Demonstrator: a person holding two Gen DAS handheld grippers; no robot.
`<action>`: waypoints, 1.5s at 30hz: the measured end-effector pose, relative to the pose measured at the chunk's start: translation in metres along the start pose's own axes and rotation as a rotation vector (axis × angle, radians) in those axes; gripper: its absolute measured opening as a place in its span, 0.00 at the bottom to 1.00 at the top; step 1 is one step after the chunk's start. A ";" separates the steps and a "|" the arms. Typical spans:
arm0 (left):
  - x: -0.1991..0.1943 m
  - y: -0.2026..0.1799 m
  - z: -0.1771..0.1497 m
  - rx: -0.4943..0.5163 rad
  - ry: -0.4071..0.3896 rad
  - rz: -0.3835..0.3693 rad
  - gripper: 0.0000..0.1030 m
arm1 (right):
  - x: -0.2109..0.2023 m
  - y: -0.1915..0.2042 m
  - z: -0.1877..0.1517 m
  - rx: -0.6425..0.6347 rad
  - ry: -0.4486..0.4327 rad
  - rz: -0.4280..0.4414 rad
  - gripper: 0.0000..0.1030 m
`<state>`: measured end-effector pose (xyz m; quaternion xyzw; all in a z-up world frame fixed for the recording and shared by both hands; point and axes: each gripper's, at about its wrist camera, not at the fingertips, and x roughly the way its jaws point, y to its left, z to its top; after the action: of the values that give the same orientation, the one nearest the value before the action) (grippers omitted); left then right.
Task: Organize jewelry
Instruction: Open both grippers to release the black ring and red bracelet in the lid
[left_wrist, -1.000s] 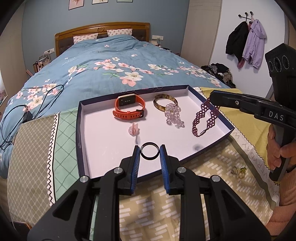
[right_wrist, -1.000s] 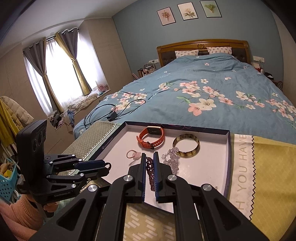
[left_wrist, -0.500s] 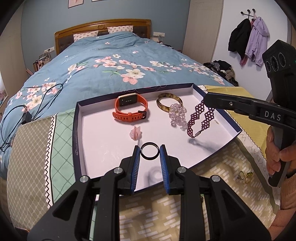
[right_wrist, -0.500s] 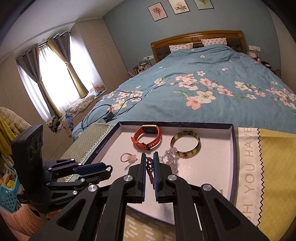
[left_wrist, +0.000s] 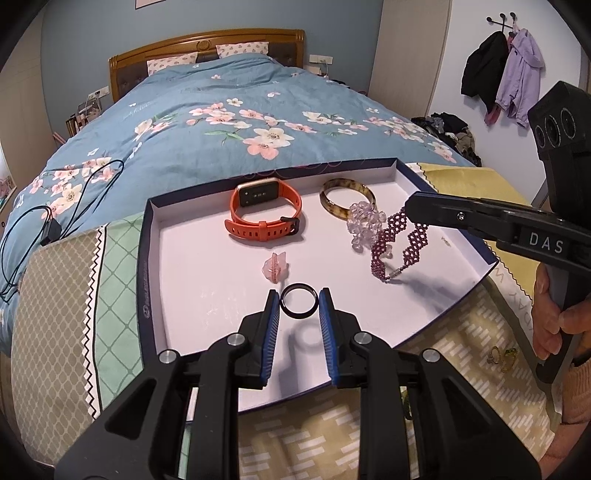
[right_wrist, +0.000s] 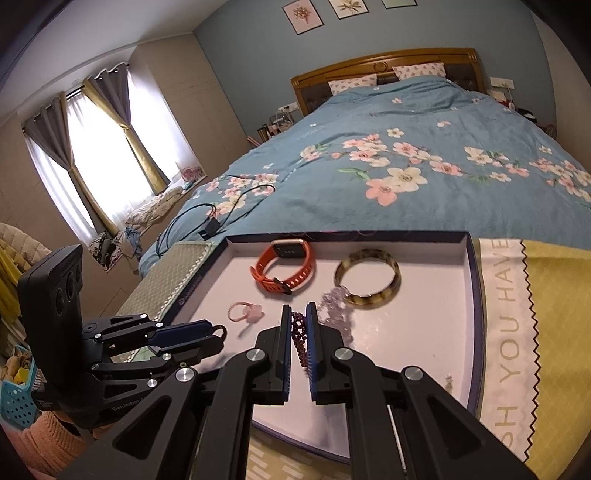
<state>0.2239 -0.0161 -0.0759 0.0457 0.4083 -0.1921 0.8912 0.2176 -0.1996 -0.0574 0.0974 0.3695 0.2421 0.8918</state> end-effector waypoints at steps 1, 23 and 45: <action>0.002 0.001 0.000 -0.002 0.003 0.001 0.21 | 0.001 -0.002 -0.001 0.005 0.003 -0.002 0.06; 0.033 0.008 0.006 -0.030 0.058 0.013 0.22 | 0.013 -0.022 -0.007 0.065 0.054 -0.063 0.16; -0.047 -0.005 -0.032 -0.013 -0.084 -0.031 0.37 | -0.057 -0.008 -0.046 -0.043 0.043 -0.055 0.31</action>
<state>0.1714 0.0015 -0.0613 0.0252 0.3726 -0.2051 0.9047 0.1531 -0.2354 -0.0577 0.0625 0.3856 0.2273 0.8920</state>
